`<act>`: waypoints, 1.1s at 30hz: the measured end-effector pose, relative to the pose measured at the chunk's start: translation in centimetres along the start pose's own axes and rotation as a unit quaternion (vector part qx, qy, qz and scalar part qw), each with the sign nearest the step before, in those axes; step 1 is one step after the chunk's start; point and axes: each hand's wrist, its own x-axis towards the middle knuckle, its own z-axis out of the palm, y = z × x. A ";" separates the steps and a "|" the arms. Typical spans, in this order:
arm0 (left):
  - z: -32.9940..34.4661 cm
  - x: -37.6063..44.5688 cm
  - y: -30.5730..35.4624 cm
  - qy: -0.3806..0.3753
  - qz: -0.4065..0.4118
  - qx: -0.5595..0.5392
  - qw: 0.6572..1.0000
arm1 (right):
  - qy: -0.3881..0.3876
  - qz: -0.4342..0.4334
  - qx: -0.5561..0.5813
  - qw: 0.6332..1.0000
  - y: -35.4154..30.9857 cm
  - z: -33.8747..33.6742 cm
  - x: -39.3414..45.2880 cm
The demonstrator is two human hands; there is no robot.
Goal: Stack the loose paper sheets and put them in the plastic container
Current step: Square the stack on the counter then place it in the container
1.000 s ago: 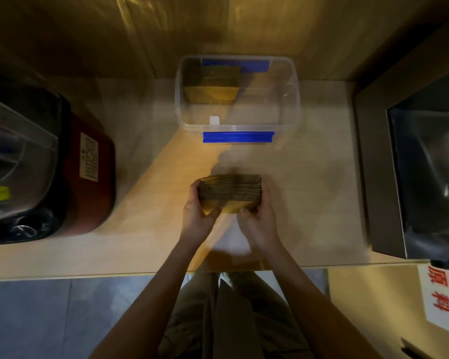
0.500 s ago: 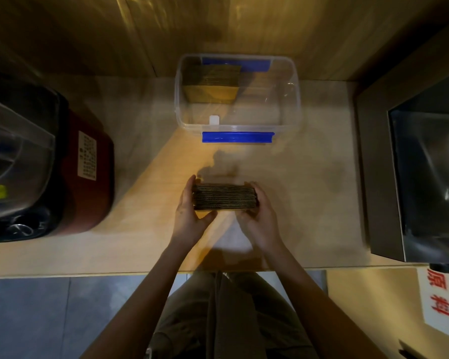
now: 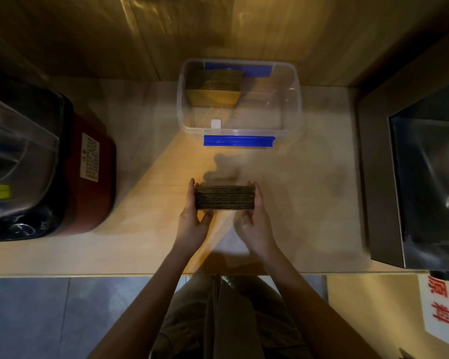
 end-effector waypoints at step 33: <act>-9.9 15.4 12.6 0.003 0.170 0.288 0.942 | -0.049 -0.205 -0.160 0.964 -12.9 -7.1 14.5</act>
